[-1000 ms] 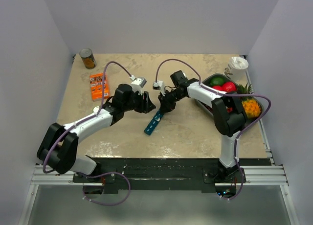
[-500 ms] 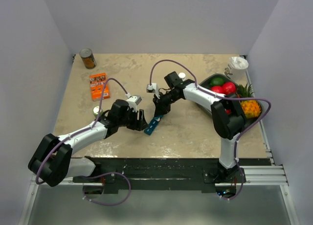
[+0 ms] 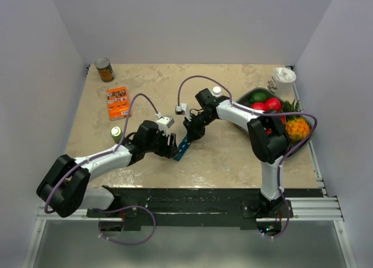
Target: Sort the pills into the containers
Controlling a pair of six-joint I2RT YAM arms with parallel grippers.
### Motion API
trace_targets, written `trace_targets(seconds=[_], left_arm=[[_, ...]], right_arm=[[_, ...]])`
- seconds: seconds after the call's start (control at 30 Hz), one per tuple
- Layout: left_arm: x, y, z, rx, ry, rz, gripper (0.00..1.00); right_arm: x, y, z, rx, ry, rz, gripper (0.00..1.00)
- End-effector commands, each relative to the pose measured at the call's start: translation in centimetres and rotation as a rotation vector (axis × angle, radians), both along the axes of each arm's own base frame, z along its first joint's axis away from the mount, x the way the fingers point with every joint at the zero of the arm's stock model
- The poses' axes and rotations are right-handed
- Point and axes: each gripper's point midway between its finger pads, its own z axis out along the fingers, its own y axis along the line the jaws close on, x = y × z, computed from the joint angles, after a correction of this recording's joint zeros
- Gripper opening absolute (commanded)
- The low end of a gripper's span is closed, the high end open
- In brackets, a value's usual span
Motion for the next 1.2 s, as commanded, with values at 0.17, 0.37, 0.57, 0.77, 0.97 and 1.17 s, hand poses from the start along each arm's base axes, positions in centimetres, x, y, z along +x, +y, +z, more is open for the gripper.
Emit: trace_targets(seconds=[0.17, 0.37, 0.57, 0.77, 0.97, 1.17], left_arm=[[1.0, -1.9, -1.4, 0.078, -0.157, -0.019, 0.65], [1.3, -2.6, -1.7, 0.098, -0.181, -0.002, 0.65], [1.8, -2.5, -1.5, 0.114, -0.202, 0.015, 0.65], [2.2, -3.1, -2.2, 0.127, -0.188, 0.003, 0.64], [2.2, -3.0, -3.0, 0.142, -0.167, 0.014, 0.57], [1.7, -2.9, -3.9, 0.152, -0.132, 0.011, 0.43]], right_arm=[[0.4, -0.6, -1.8, -0.068, 0.009, -0.020, 0.15], [0.4, -0.4, -1.7, -0.057, 0.023, -0.018, 0.15], [0.3, 0.0, -1.4, -0.042, 0.033, -0.017, 0.15], [0.4, 0.2, -1.2, -0.032, 0.040, -0.016, 0.15], [0.5, 0.2, -1.3, -0.036, 0.044, -0.023, 0.15], [0.7, 0.0, -2.1, -0.065, 0.046, -0.041, 0.14]])
